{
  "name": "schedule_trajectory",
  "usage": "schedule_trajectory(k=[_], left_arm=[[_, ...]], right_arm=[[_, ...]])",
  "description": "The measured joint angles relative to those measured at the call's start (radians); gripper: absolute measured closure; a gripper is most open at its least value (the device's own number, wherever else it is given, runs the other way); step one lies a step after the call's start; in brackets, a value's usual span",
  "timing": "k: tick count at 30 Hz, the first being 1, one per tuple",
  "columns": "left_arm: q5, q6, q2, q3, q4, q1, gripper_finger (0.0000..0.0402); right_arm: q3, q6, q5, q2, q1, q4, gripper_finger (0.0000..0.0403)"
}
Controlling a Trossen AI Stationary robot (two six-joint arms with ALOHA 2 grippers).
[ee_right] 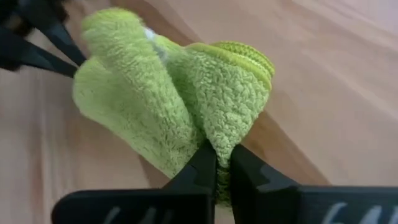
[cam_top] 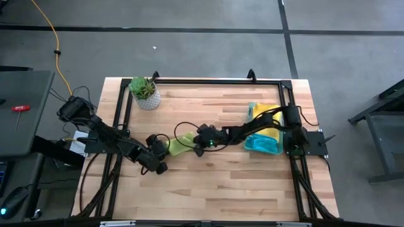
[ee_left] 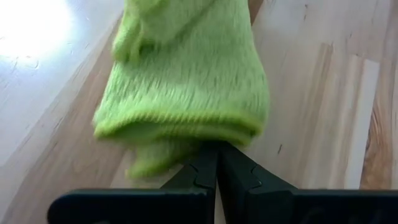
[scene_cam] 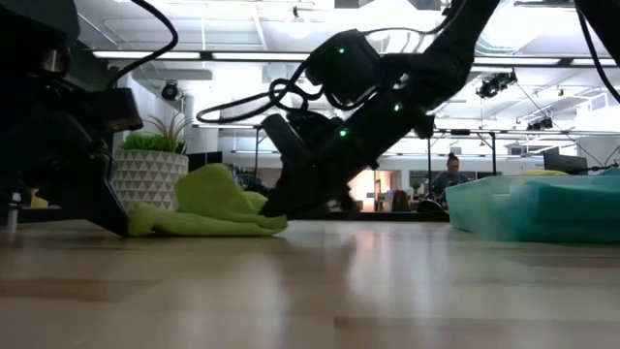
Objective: Fold microfiber towels
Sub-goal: Put the green microfiber cloth into the blue bin
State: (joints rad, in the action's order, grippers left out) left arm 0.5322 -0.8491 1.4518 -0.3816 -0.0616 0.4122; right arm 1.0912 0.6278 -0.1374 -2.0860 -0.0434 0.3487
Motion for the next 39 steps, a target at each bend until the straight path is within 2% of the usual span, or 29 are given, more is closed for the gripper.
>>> schedule_trajectory(k=[5, 11, 15, 19, 28, 34, 39], left_arm=[[-0.016, 0.045, -0.075, 0.007, -0.033, 0.0, 0.0401], [0.023, 0.05, -0.145, 0.003, -0.049, -0.005, 0.0401], [0.03, 0.05, -0.153, 0.002, -0.043, -0.022, 0.0401], [0.028, 0.06, -0.145, 0.002, -0.024, -0.047, 0.0401], [-0.006, 0.146, -0.146, 0.0, 0.098, -0.118, 0.0401], [-0.047, 0.218, -0.146, -0.027, 0.13, -0.174, 0.0401], [-0.089, 0.313, -0.146, -0.1, 0.13, -0.223, 0.0401]], right_arm=[[0.0, -0.037, -0.076, 0.089, -0.009, -0.23, 0.04], [0.0, -0.042, -0.232, 0.239, -0.032, -0.541, 0.0401], [-0.026, 0.046, -0.325, 0.347, -0.051, -0.779, 0.0402], [-0.098, 0.176, -0.388, 0.472, -0.068, -0.945, 0.0402], [-0.232, 0.432, -0.429, 0.712, -0.098, -1.162, 0.0402], [-0.257, 0.593, -0.456, 0.791, -0.137, -1.383, 0.0403], [-0.256, 0.695, -0.423, 0.817, -0.171, -1.53, 0.0403]])
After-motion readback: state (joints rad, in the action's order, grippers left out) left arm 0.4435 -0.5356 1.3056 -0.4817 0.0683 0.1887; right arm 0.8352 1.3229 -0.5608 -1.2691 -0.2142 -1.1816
